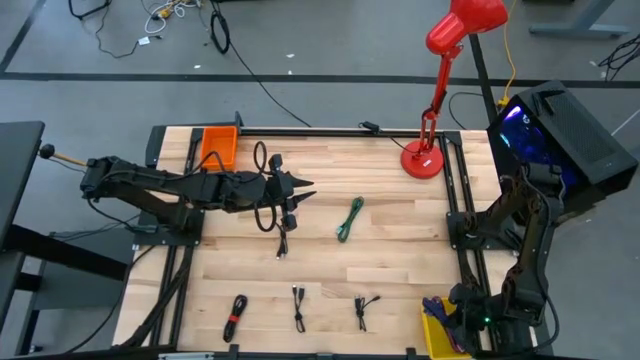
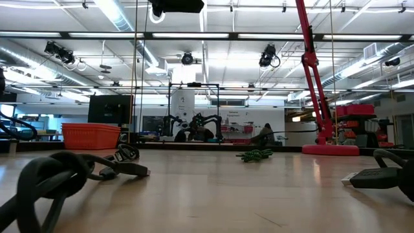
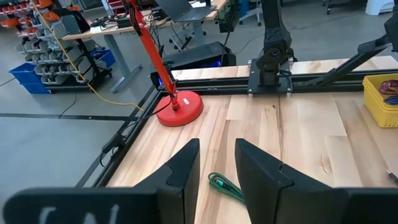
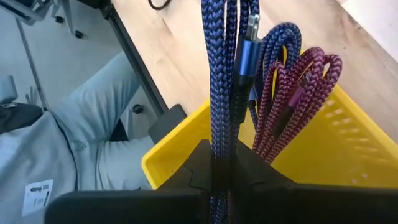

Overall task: Pick & Place USB Port
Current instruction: Put the blue patterned charger cable into the yellow bin, then put the green patterned charger cable into the yellow bin

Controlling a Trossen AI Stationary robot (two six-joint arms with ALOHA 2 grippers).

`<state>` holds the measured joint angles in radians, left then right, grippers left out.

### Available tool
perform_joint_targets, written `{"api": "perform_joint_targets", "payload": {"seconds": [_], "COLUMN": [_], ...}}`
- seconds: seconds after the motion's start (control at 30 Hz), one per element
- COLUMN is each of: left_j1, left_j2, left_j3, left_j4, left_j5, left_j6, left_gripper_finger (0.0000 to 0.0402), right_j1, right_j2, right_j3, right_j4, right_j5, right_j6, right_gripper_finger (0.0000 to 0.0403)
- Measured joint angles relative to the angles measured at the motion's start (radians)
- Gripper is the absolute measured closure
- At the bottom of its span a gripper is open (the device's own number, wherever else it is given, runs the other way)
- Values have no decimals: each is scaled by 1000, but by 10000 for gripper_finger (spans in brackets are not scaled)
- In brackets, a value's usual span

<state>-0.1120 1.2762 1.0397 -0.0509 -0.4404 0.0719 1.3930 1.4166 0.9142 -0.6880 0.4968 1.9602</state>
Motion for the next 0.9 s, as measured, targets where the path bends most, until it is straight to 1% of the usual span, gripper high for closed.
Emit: {"api": "perform_joint_targets", "payload": {"seconds": [0.1,0.5,0.73,0.8,0.9], "left_j1": [0,0,0,0,0], "left_j2": [0,0,0,0,0], "left_j3": [0,0,0,0,0], "left_j4": [0,1,0,0,0], "left_j5": [0,0,0,0,0], "left_j6": [0,0,1,3,3], "left_gripper_finger": [294,294,294,294,294], "right_j1": [0,-7,-10,-10,-10], "right_j2": [1,3,3,3,3], "right_j3": [0,0,0,0,0], "right_j4": [0,-5,13,14,10], "right_j5": [-26,-26,-39,-38,-42], "right_j6": [21,18,14,11,3], "right_gripper_finger": [383,381,298,284,275]}}
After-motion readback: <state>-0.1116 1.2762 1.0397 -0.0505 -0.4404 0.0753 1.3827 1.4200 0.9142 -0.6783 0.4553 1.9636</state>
